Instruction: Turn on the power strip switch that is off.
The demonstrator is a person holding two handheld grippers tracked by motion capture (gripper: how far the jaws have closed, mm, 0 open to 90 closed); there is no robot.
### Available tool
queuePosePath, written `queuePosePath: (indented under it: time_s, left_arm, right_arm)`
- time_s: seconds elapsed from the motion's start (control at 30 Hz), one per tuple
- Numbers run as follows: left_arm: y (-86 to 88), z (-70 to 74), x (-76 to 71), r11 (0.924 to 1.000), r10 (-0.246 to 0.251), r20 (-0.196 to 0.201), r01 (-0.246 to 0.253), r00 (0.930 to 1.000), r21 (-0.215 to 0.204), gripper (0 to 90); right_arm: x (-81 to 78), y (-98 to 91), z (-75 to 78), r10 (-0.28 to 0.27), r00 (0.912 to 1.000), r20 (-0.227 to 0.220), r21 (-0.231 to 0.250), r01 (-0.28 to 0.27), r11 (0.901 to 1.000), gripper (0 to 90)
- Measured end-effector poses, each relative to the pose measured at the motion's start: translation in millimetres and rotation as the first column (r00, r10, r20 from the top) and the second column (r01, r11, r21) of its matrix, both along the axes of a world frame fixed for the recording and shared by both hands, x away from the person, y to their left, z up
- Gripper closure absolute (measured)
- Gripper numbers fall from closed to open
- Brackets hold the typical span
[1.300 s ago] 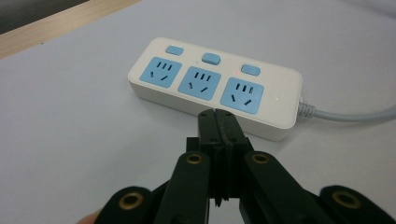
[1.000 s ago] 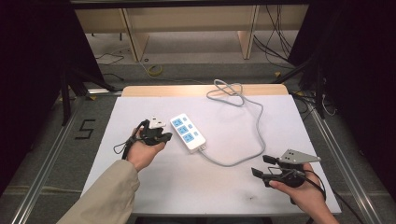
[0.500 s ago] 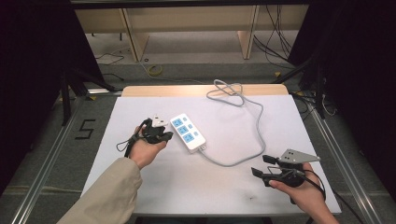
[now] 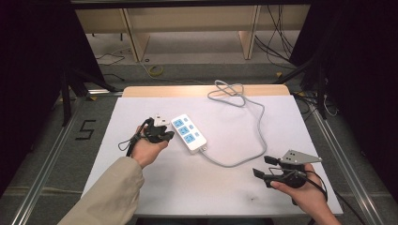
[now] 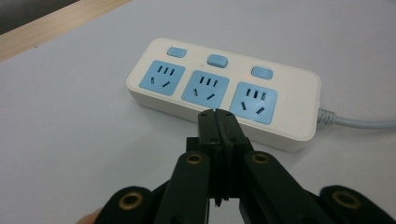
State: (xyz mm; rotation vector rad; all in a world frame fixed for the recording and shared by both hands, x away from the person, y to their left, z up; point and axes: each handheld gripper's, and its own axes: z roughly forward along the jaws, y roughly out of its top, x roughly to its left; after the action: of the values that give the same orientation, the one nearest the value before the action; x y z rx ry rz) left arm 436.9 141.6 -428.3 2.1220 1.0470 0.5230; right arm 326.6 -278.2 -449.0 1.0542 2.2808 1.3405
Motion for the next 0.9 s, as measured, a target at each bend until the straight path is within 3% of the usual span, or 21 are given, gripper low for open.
queuePosePath:
  time_s: [0.9]
  left_arm:
    - [-11.2, 3.2, 7.4, 0.9995, 0.001, -0.010, -0.002, 0.9999, -0.032, 89.9]
  right_arm:
    - [0.7, 0.0, -0.4, 0.003, 1.0000, 0.000, -0.003, -0.003, 1.0000, 31.5]
